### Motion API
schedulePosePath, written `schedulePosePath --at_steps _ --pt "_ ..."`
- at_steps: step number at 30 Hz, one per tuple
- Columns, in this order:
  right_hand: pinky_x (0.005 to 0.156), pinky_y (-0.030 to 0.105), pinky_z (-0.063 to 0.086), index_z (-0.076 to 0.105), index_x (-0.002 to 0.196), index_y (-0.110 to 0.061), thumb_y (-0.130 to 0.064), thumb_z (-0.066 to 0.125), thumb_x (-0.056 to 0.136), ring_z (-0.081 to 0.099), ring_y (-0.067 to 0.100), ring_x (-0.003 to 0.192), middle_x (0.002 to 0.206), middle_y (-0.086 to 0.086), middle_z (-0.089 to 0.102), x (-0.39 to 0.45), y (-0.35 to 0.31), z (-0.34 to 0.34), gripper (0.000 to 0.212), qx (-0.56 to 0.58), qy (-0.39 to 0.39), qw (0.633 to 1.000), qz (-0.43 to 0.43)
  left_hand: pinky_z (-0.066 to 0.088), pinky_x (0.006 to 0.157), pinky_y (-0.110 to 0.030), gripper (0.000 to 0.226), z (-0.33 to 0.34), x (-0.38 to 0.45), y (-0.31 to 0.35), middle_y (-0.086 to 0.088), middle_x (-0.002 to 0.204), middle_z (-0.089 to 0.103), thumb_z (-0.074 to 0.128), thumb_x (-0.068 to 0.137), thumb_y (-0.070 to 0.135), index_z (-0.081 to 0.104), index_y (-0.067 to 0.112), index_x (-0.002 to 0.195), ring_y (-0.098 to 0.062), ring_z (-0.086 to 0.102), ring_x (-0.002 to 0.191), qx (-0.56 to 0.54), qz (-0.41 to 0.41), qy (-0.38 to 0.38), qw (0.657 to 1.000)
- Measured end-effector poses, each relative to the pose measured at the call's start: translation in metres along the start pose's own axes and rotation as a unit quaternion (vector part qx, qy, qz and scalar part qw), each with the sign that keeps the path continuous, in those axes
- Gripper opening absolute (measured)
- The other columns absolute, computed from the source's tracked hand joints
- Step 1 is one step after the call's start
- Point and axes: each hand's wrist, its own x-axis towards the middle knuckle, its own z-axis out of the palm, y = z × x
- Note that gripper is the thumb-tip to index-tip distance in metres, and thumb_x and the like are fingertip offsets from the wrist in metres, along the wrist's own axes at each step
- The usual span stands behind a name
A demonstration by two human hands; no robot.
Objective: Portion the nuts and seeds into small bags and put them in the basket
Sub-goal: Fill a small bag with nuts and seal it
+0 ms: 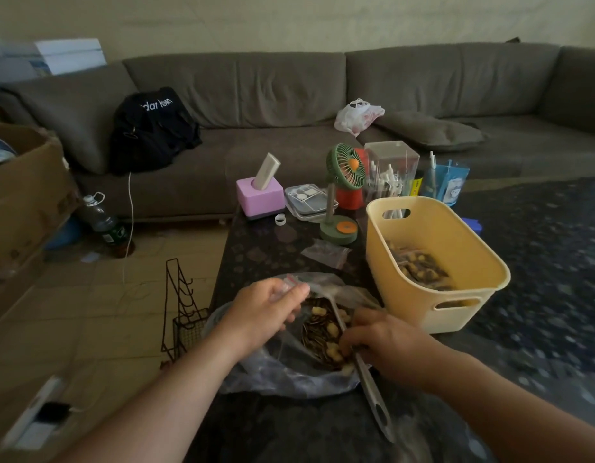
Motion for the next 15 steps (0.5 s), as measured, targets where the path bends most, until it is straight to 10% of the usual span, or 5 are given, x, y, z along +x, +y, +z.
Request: schedulePosePath --at_steps 5,10,15 --pt "0.099 0.026 0.053 0.047 0.148 -0.043 -0.027 0.066 0.099 0.052 0.009 0.125 0.143 -0.013 0.039 0.007 -0.001 -0.01 0.055 0.011 0.104 0.994 0.034 0.06 0.098 -0.052 0.065 0.014 0.008 -0.009 0.011 0.112 0.075 0.058 0.08 0.089 0.077 0.031 0.101 -0.012 0.069 0.109 -0.043 -0.02 -0.03 0.998" --pt "0.084 0.029 0.056 0.063 0.136 -0.025 -0.03 0.049 0.109 0.062 0.013 0.105 0.125 -0.007 0.058 0.009 -0.017 -0.025 0.031 0.087 0.252 0.961 0.068 0.057 0.105 -0.049 0.039 0.022 0.022 -0.01 0.01 0.136 0.068 0.063 0.094 0.068 0.067 0.042 0.122 -0.015 0.061 0.128 -0.192 -0.099 -0.08 0.973" --pt "0.084 0.034 0.056 0.064 0.12 -0.026 -0.038 0.042 0.106 0.065 0.012 0.094 0.107 -0.007 0.067 0.0 -0.032 -0.049 0.029 0.102 0.277 0.95 0.103 0.06 0.085 -0.037 0.039 0.024 0.031 -0.002 0.005 0.132 0.07 0.064 0.101 0.054 0.065 0.033 0.133 -0.017 0.064 0.122 -0.198 -0.136 -0.073 0.968"
